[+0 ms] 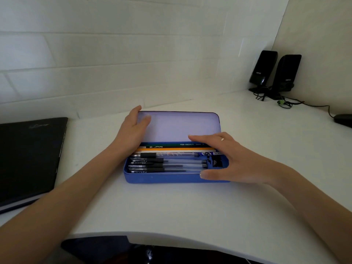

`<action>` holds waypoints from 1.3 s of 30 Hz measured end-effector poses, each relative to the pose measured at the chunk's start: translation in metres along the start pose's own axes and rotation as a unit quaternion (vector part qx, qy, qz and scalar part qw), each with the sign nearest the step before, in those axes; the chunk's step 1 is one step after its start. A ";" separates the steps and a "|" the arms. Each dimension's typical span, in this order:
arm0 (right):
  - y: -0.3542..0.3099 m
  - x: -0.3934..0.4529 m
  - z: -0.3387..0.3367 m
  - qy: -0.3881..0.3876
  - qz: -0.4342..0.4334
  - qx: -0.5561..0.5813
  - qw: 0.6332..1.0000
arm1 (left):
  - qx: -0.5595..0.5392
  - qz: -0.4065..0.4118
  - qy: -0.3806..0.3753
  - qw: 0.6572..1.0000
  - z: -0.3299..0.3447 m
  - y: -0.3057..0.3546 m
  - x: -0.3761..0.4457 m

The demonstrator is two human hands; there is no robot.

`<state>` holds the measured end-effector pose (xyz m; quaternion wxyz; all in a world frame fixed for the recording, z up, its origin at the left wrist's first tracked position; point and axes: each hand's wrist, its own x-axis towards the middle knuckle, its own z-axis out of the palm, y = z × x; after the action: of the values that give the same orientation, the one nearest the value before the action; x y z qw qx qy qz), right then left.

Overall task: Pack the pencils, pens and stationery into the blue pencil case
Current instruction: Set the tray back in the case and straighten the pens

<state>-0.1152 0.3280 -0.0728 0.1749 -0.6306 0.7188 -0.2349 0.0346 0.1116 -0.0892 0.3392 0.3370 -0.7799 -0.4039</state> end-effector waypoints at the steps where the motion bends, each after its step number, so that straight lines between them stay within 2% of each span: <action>1: 0.000 0.000 0.001 0.001 0.000 -0.005 1.000 | 0.011 0.003 -0.007 1.000 0.000 0.000 0.000; 8: 0.004 0.003 0.000 -0.047 -0.029 -0.084 0.995 | -0.057 -0.041 -0.083 0.994 -0.003 -0.001 0.000; 13: 0.005 -0.003 -0.007 -0.011 -0.030 0.026 0.999 | -0.149 -0.055 -0.123 0.980 0.001 0.005 -0.004; 16: 0.002 -0.002 -0.007 0.027 -0.050 0.039 0.998 | -0.076 -0.033 -0.171 0.982 0.003 0.006 -0.007; 18: 0.002 -0.001 -0.007 0.037 -0.055 0.045 0.997 | -0.012 0.003 -0.171 0.985 -0.002 0.008 -0.008; 21: 0.002 0.000 -0.007 0.034 -0.063 0.045 0.996 | -0.025 0.064 -0.168 0.983 -0.017 0.018 -0.009; 23: 0.002 0.000 -0.006 0.029 -0.065 0.041 0.997 | -0.029 0.084 -0.224 0.971 -0.026 0.021 -0.009; 27: 0.001 0.000 -0.006 0.029 -0.063 0.027 0.997 | 0.117 0.101 -0.361 0.920 -0.031 0.017 -0.010; 31: -0.001 -0.001 -0.006 0.034 -0.063 0.009 0.997 | 0.097 0.085 -0.392 0.911 -0.034 0.017 -0.010; 39: -0.003 -0.001 -0.009 0.064 -0.066 0.018 0.996 | 0.079 0.082 -0.397 0.911 -0.035 0.015 -0.008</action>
<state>-0.1176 0.3299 -0.0640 0.1238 -0.6567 0.6813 -0.2987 0.0637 0.1109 -0.0624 0.0057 0.1096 -0.9043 -0.4126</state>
